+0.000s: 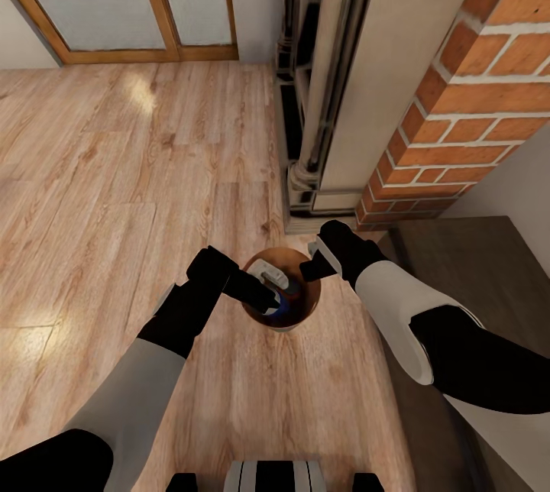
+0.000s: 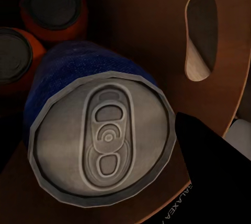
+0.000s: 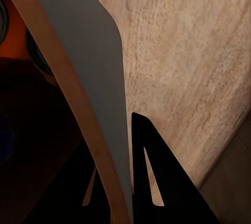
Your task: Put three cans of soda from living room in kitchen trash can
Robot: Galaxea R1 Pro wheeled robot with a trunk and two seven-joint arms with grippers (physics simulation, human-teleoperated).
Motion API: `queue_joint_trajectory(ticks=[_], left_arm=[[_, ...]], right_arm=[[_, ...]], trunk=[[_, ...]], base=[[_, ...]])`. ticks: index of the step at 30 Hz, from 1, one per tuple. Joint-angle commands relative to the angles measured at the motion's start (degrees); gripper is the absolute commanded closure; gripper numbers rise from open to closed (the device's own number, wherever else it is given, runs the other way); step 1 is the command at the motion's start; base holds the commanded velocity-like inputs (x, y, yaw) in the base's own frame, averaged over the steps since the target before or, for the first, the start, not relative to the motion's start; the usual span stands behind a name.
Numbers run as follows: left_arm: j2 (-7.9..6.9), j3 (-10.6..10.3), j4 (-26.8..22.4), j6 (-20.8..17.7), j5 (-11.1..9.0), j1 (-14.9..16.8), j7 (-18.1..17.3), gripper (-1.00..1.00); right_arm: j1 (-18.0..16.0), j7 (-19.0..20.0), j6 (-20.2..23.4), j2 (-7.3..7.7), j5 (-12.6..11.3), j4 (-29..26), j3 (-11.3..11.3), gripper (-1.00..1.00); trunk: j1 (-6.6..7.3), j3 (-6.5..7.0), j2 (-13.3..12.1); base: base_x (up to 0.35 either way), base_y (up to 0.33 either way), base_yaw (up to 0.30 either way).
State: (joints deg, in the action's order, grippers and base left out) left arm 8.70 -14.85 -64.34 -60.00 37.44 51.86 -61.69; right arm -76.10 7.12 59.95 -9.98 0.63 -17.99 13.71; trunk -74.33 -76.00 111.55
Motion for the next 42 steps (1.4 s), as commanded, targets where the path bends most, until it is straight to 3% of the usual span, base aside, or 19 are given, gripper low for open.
queue_joint_trajectory(ticks=[1,5,6,20,27,30,33,34,36,37,38,39,40,41,42], left_arm=[[0.0,0.0,0.0,0.0,-0.01,0.0,-0.02,1.0],[-0.01,0.0,0.0,0.0,-0.02,0.0,-0.01,1.0],[-0.04,0.0,0.0,0.0,-0.01,0.0,-0.01,-1.0],[-0.5,0.4,-0.88,0.0,-0.36,-0.04,-0.04,-1.0],[-1.2,0.78,-8.64,0.0,-0.58,-0.36,-1.71,-1.0],[-1.99,1.98,-12.7,0.0,-0.73,-0.71,-4.36,-1.0],[-4.19,5.68,-15.82,0.0,-0.82,-1.1,-6.74,-1.0],[-5.4,8.42,-16.73,0.0,-0.82,-1.63,-7.34,-1.0],[-6.53,11.69,-17.27,1.42,-0.76,-2.3,-7.66,-1.0],[-8.24,17.56,-17.61,4.43,-0.55,-3.36,-7.74,-1.0],[-9.25,21.93,-17.68,6.69,-0.41,-4.02,-7.3,-1.0],[-9.66,24.2,-17.66,7.78,-0.36,-4.27,-6.93,-1.0],[-10.32,28.75,-17.48,9.87,-0.28,-4.65,-6.0,-1.0],[-10.87,35.5,-16.17,13.2,-0.21,-5.22,-3.72,-1.0],[-10.96,37.17,-15.68,14.09,-0.2,-5.51,-2.86,-1.0]], right_arm=[[-0.01,0.35,0.05,-0.02,-1.37,0.01,-0.27,1.0],[-0.01,0.35,0.05,-0.02,-1.37,0.04,-0.27,1.0],[-0.01,0.35,0.05,-0.02,-1.39,0.05,-0.27,1.0],[-0.01,0.35,0.05,-0.02,-1.33,0.56,-0.32,1.0],[-0.01,0.35,0.05,-0.02,-1.33,0.74,-0.42,1.0],[0.01,0.35,0.05,-0.02,-1.33,0.79,-0.43,1.0],[0.16,0.35,0.05,-0.02,-1.29,0.83,-0.49,1.0],[0.4,0.33,0.05,-0.02,-1.17,0.84,-0.5,1.0],[0.71,0.34,0.05,-0.02,-1.07,0.79,-0.53,1.0],[1.02,0.3,0.05,-0.02,-0.95,0.75,-0.63,1.0],[1.15,0.29,0.05,-0.02,-0.92,0.72,-0.71,1.0],[1.2,0.28,0.05,-0.02,-0.89,0.71,-0.74,1.0],[1.27,0.28,0.05,-0.02,-0.89,0.7,-0.79,1.0],[1.33,0.27,0.05,-0.02,-0.92,0.69,-0.85,1.0],[1.36,0.27,0.05,-0.02,-0.94,0.69,-0.85,1.0]], trunk=[[0.0,0.0,0.0],[0.0,0.0,0.0],[0.0,0.0,0.0],[0.0,0.0,0.0],[0.0,0.0,0.0],[0.0,0.0,0.0],[0.0,0.0,0.0],[0.0,0.0,0.0],[0.0,0.0,0.0],[0.0,0.0,0.0],[0.0,0.0,0.0],[0.0,0.0,0.0],[0.0,0.0,0.0],[0.0,0.0,0.0],[0.0,0.0,0.0]], base=[[0.0,0.0,0.0],[0.0,0.0,0.0],[0.0,0.0,0.0],[0.0,0.0,0.0],[0.0,0.0,0.0],[0.0,0.0,0.0],[0.0,0.0,0.0],[0.0,0.0,0.0],[0.0,0.0,0.0],[0.0,0.0,0.0],[0.0,0.0,0.0],[0.0,0.0,0.0],[0.0,0.0,0.0],[0.0,0.0,0.0],[0.0,0.0,0.0]])
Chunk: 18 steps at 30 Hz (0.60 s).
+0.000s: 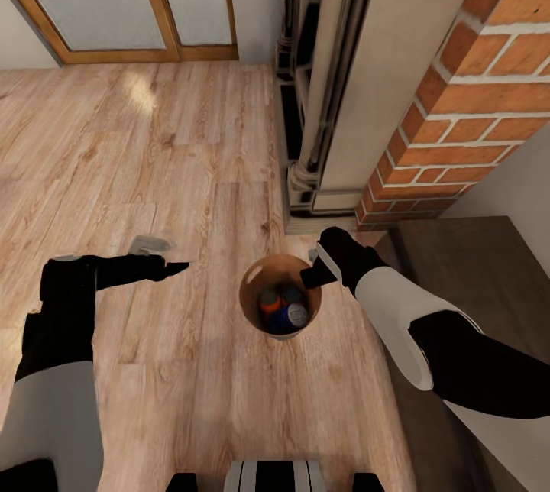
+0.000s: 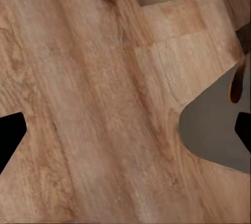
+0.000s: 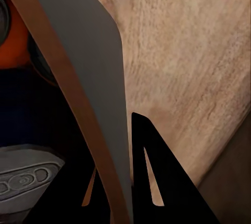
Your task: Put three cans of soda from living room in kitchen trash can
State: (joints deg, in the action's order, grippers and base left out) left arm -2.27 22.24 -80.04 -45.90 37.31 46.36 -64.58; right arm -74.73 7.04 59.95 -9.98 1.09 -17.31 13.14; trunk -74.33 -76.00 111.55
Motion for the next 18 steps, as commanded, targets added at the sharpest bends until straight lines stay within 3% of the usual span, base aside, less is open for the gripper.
queue_joint_trajectory(ticks=[1,2,6,10,18], left_arm=[[-0.08,1.42,0.55,0.78,-0.09,-0.44,0.97,-1.0],[-0.25,4.08,2.32,2.98,-0.34,-2.17,3.91,-1.0],[-0.4,6.51,9.16,7.79,-0.6,-4.78,8.8,-1.0],[-0.27,7.07,13.77,9.08,-0.93,-5.34,11.01,-1.0],[0.08,7.16,15.04,9.41,-0.98,-5.48,13.95,-1.0]], right_arm=[[0.03,0.35,0.05,-0.02,-1.4,-0.02,-0.3,1.0],[0.39,0.35,0.05,-0.02,-1.42,-0.15,-0.35,1.0],[0.99,0.34,0.05,0.12,-1.47,-0.54,-0.39,1.0],[1.13,0.34,0.05,0.2,-1.46,-0.72,-0.37,1.0],[1.16,0.41,0.05,0.29,-1.49,-0.71,-0.42,1.0]], trunk=[[0.0,0.01,0.0],[0.0,0.01,0.0],[0.0,0.01,0.0],[0.0,0.01,0.0],[0.0,0.01,0.0]], base=[[0.0,0.0,0.0],[0.0,0.085,0.0],[0.0,0.196,0.0],[0.0,0.286,0.0],[0.0,0.305,0.0]])
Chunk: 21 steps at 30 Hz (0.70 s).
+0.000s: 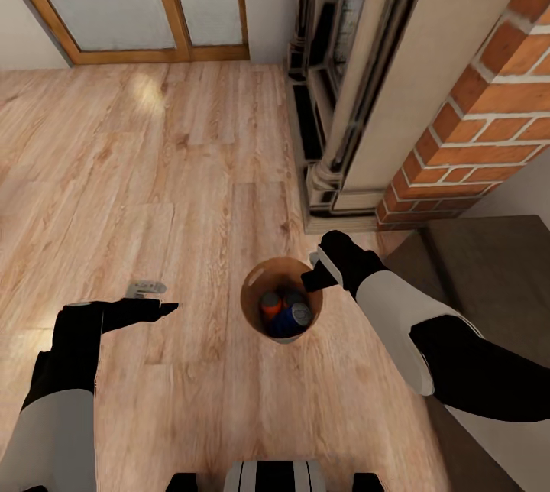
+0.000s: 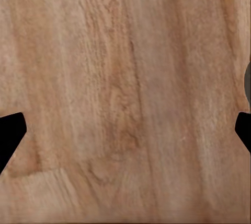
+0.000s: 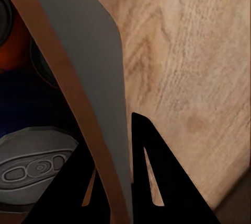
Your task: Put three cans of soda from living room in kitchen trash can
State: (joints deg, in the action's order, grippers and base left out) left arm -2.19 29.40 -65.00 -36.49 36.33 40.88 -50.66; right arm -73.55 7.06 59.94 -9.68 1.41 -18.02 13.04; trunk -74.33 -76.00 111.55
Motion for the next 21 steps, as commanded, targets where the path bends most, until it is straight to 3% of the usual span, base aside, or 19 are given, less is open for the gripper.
queue_joint_trajectory(ticks=[1,14,17,19,21], left_arm=[[0.03,-0.02,-0.08,0.01,-0.03,0.0,0.54,-1.0],[0.29,0.03,0.29,2.15,-0.46,-0.81,1.43,-1.0],[0.3,0.03,0.2,2.5,-1.8,-1.28,1.45,-1.0],[0.28,0.05,0.02,4.14,-3.3,-2.81,1.54,-1.0],[0.27,0.09,-0.05,4.95,-3.78,-3.33,1.53,-1.0]], right_arm=[[-0.01,0.39,0.06,-0.01,-1.83,0.0,-0.34,1.0],[-0.01,0.49,0.06,0.53,-1.97,0.16,-0.55,1.0],[-0.01,0.56,0.06,0.53,-2.02,0.35,-1.86,1.0],[-0.01,0.54,0.06,0.53,-2.02,0.66,-5.57,1.0],[-0.01,0.49,0.06,0.53,-2.05,0.77,-6.8,1.0]], trunk=[[0.0,0.0,0.0],[0.0,0.0,0.0],[0.0,0.0,0.0],[0.0,0.0,0.0],[0.0,0.0,0.0]], base=[[0.0,0.309,0.0],[0.0,0.309,0.0],[0.0,0.306,0.0],[0.0,0.297,0.0],[0.0,0.289,0.0]])
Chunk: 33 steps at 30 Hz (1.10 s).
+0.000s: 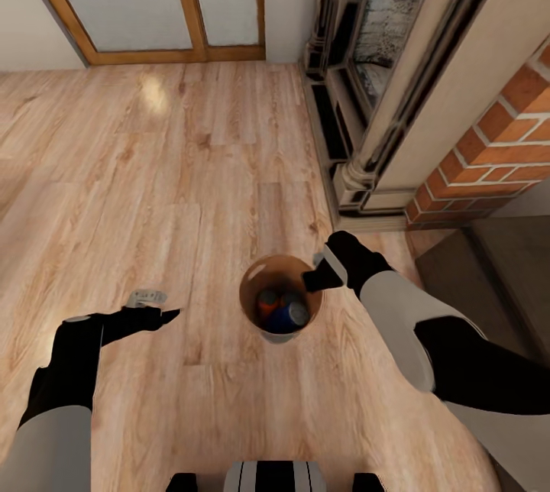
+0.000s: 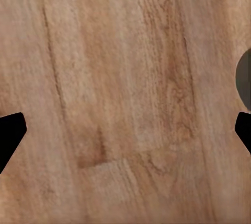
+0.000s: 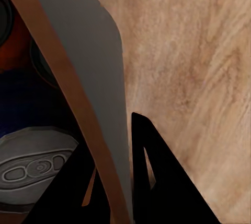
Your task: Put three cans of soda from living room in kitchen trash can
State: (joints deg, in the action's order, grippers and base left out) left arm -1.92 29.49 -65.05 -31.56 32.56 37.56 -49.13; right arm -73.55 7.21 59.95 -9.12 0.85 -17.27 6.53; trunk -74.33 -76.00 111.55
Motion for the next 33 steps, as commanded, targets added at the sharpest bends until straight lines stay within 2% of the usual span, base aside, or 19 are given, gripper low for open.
queue_joint_trajectory(ticks=[1,2,4,9,14,30,33], left_arm=[[0.0,0.01,-0.01,0.2,-0.13,-0.12,0.0,-1.0],[0.03,0.02,-0.03,0.45,-0.29,-0.29,0.0,-1.0],[0.05,0.03,-0.07,0.8,-0.57,-1.2,0.0,-1.0],[0.07,0.11,-0.14,0.95,-1.24,-2.42,0.05,-1.0],[0.15,0.12,0.07,1.35,-1.4,-2.64,0.06,-1.0],[0.76,0.11,0.54,2.05,-1.36,-3.2,0.15,-1.0],[0.77,0.1,0.54,2.2,-1.4,-3.35,0.13,-1.0]], right_arm=[[0.0,0.34,0.05,0.0,-1.5,0.04,-0.62,1.0],[0.0,0.34,0.05,0.02,-1.54,0.12,-1.4,1.0],[0.03,0.36,0.05,0.05,-1.55,0.51,-5.38,1.0],[0.16,0.28,0.05,0.38,-1.44,1.3,-9.93,1.0],[1.02,0.26,0.05,0.54,-1.32,1.42,-10.76,1.0],[2.3,0.17,0.05,1.27,-0.55,1.28,-10.59,1.0],[2.35,0.14,0.05,1.29,-0.52,1.22,-10.54,1.0]], trunk=[[0.0,0.0,0.0],[0.0,0.0,0.0],[0.0,0.0,0.0],[0.0,0.0,0.0],[0.0,0.0,0.0],[-3.51,-2.87,6.42],[-3.51,-2.87,6.42]], base=[[0.0,0.271,0.0],[0.0,0.243,0.0],[0.0,0.143,0.0],[0.0,0.051,0.0],[0.0,0.008,0.0],[0.0,0.0,0.0],[0.0,0.0,0.0]])
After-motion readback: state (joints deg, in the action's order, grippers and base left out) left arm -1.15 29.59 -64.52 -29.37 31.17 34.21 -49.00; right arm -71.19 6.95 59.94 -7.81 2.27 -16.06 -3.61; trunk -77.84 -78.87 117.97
